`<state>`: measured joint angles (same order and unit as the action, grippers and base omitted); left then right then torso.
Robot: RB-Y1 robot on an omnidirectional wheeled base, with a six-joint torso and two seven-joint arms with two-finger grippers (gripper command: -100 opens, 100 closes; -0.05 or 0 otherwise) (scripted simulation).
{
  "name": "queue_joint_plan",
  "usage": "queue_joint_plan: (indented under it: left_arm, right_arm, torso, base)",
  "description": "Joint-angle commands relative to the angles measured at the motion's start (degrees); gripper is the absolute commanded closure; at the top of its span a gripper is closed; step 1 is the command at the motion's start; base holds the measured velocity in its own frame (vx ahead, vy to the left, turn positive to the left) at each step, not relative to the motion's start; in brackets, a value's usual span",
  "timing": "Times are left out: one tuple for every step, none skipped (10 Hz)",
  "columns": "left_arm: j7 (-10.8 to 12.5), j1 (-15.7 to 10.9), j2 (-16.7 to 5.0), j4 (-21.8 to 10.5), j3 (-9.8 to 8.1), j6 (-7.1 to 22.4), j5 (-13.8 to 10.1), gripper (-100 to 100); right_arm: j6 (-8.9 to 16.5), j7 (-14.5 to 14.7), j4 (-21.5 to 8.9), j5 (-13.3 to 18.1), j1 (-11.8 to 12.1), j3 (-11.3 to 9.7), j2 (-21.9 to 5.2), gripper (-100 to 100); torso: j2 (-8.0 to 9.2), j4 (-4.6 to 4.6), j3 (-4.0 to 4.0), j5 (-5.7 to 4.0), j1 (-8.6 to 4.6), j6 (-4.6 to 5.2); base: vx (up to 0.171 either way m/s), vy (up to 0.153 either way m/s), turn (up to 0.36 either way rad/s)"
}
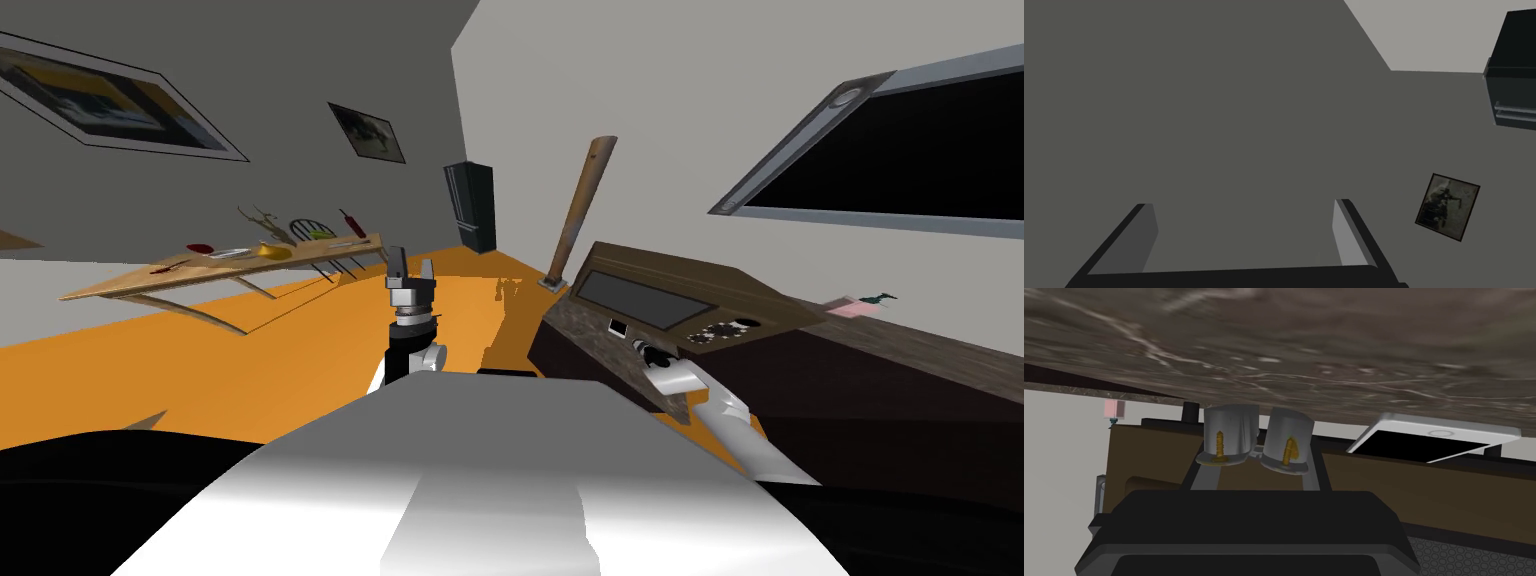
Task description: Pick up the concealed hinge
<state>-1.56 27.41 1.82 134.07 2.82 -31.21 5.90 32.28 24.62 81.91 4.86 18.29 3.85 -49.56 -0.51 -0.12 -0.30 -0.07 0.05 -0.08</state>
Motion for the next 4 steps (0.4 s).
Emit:
queue_joint_plan:
  left_arm:
    - [0.0, 0.0, 0.0, 0.0, 0.00, 0.0, 0.0, 0]
    - [0.0, 0.0, 0.0, 0.0, 0.00, 0.0, 0.0, 0]
    - [0.0, 0.0, 0.0, 0.0, 0.00, 0.0, 0.0, 0]
    - [0.0, 0.0, 0.0, 0.0, 0.00, 0.0, 0.0, 0]
  right_arm:
    - [-0.3, 0.3, 2.2, -0.4, 1.3, -0.3, -0.5, 100]
    - [-0.6, 0.5, 3.3, -0.7, 2.0, -0.5, -0.8, 100]
    - [-0.5, 0.4, 2.3, -0.4, 1.5, -0.4, -0.5, 100]
    - [-0.7, 0.4, 2.4, -0.4, 1.5, -0.4, -0.5, 0]
  torso:
    - [0.00, 0.00, 0.00, 0.00, 0.00, 0.00]
    - [0.01, 0.00, 0.01, 0.01, -0.02, 0.03]
    - [0.03, 0.00, 0.01, -0.01, -0.08, 0.00]
    - [0.13, 0.02, 0.07, -0.02, -0.15, -0.05]
  base:
    - [0.093, 0.037, -0.186]
    - [0.085, 0.026, -0.157]
    - [0.034, 0.014, -0.028]
    - [0.006, 0.003, 0.007]
